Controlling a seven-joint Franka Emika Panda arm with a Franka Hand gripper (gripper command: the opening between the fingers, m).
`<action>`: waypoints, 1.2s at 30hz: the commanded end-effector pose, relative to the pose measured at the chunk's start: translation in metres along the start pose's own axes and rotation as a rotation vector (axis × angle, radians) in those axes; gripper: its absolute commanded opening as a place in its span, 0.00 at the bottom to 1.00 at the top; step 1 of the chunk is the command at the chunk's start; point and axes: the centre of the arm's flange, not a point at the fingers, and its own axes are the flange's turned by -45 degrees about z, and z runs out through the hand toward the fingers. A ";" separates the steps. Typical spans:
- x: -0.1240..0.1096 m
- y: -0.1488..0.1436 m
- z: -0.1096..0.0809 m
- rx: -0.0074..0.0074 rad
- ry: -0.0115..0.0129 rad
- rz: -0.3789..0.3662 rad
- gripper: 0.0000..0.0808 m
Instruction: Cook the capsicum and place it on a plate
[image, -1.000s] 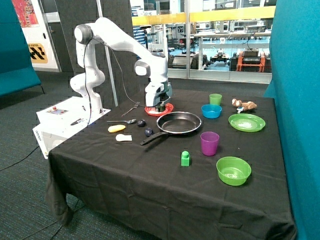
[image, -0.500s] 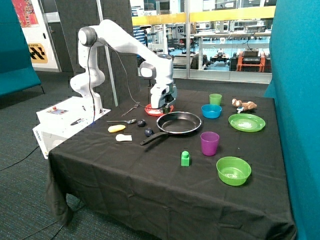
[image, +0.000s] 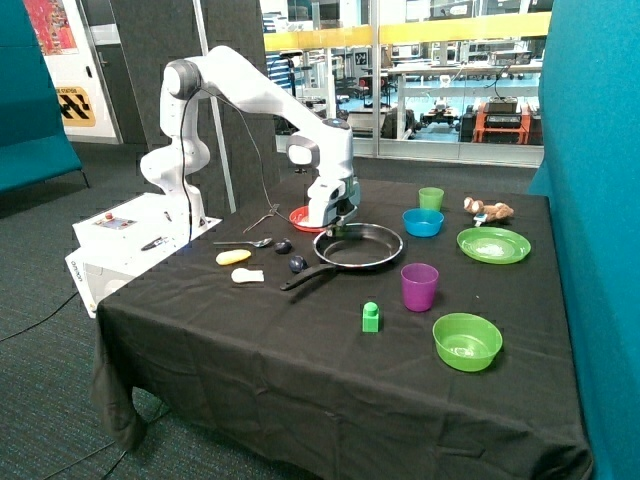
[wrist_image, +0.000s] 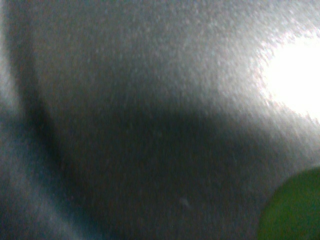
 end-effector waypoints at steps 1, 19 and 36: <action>0.015 0.000 0.018 0.0017 0.0045 0.006 0.00; 0.017 -0.013 0.044 0.0017 0.0045 -0.020 0.41; 0.013 0.015 0.035 0.0017 0.0045 0.000 0.78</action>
